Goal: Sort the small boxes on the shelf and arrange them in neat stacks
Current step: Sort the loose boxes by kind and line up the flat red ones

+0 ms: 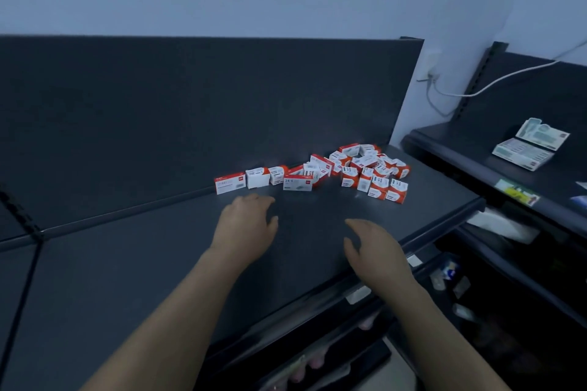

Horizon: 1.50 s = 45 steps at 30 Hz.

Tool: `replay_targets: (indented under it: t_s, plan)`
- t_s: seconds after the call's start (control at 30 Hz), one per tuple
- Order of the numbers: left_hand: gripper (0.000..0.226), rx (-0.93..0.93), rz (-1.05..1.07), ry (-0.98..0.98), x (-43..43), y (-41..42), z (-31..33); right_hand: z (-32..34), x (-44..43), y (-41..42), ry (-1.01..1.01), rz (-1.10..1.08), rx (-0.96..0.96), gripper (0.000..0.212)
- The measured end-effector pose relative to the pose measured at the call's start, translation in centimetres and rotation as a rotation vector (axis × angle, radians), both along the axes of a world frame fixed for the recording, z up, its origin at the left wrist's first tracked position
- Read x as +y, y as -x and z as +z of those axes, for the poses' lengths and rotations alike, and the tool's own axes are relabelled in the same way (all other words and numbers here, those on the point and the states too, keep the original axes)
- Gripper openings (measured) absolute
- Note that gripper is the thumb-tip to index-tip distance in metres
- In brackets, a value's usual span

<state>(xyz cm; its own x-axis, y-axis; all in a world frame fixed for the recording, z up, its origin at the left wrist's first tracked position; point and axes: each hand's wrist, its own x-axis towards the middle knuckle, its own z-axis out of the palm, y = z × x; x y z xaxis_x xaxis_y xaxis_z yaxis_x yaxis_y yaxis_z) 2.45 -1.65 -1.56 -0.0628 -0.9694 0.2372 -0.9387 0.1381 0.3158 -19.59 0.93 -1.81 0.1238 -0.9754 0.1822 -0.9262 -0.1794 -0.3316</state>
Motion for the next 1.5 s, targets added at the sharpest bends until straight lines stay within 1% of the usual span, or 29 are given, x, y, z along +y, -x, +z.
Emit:
replay_targets:
  t_s: [0.1,0.27,0.4,0.47,0.6,0.7,0.87,0.93,1.07,1.17,1.3,1.4,1.5]
  plan:
    - [0.036,0.029,0.041,-0.012,-2.1,-0.1,-0.2,-0.2,-2.4,0.4,-0.005,0.019,-0.017,0.040]
    - [0.026,0.022,0.091,-0.006,-6.7,-0.9,-0.6,-0.4,-6.8,0.0,-0.002,0.040,-0.026,0.044]
    - [0.015,-0.036,0.109,0.036,-10.5,-1.9,-1.1,-0.3,-10.4,-0.8,-0.012,0.046,-0.034,0.045]
    - [0.019,-0.080,0.111,0.025,-12.2,-2.1,-1.3,-0.1,-12.0,-1.2,-0.013,0.050,-0.047,0.044]
    - [0.032,-0.170,0.089,-0.036,-14.9,-2.2,-2.1,0.1,-14.9,-1.7,0.006,0.071,-0.081,0.034]
    - [0.038,-0.198,0.082,-0.036,-15.9,-2.0,-2.8,-0.3,-16.7,-2.0,0.013,0.095,-0.116,0.029]
    - [0.032,-0.231,0.064,0.031,-16.1,-2.1,-3.6,-0.9,-19.2,-2.7,-0.010,0.123,-0.134,0.043]
    - [0.031,-0.206,0.044,0.026,-16.1,-2.3,-3.6,-1.0,-20.0,-3.0,-0.040,0.134,-0.127,0.045]
    - [0.033,-0.144,0.034,0.015,-15.7,-2.5,-2.9,-1.4,-20.9,-3.3,-0.052,0.135,-0.104,0.041]
    - [0.033,-0.019,0.037,0.039,-14.9,-2.5,-2.4,-1.4,-21.1,-3.0,-0.029,0.114,-0.132,0.039]
    - [0.029,0.189,0.028,0.073,-13.3,-2.0,-1.3,-0.4,-20.3,-2.8,0.090,0.103,-0.222,0.037]
    - [0.023,0.260,0.076,0.101,-11.6,-1.6,-0.6,0.8,-19.1,-3.0,0.160,0.143,-0.246,0.037]
    - [0.021,0.317,0.144,0.121,-9.5,-1.5,-0.4,1.6,-17.4,-3.8,0.168,0.224,-0.264,0.037]
